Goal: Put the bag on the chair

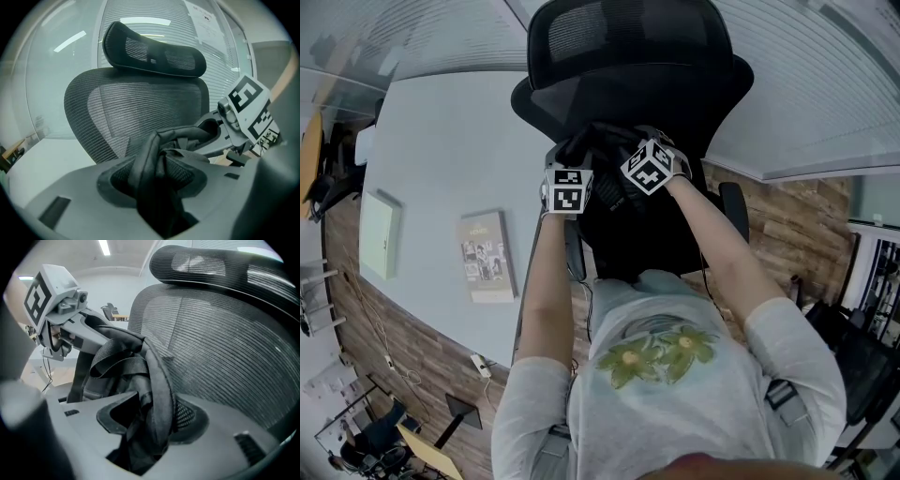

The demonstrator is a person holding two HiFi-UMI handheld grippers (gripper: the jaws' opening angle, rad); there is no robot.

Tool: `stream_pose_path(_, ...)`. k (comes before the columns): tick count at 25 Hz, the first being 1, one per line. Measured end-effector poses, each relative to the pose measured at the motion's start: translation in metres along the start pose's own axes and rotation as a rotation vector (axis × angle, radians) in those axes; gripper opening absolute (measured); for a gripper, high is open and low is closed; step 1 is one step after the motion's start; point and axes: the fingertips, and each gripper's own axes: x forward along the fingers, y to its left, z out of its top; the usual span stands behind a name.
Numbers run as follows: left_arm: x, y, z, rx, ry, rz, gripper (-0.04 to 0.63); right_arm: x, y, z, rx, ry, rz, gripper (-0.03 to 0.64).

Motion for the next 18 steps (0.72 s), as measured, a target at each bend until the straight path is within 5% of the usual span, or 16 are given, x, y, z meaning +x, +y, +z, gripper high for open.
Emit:
stream_pose_path(11,0.017,0.014,-0.001,-0.007,0.017,-0.034,0.212,0.015,-0.007,0.002,-0.025,0.022,-0.005,0.209)
stream_pose_path(18,0.011,0.012,0.002,0.005,0.016,-0.060,0.232,0.009,-0.006,0.005,-0.066,0.023,0.083,0.218)
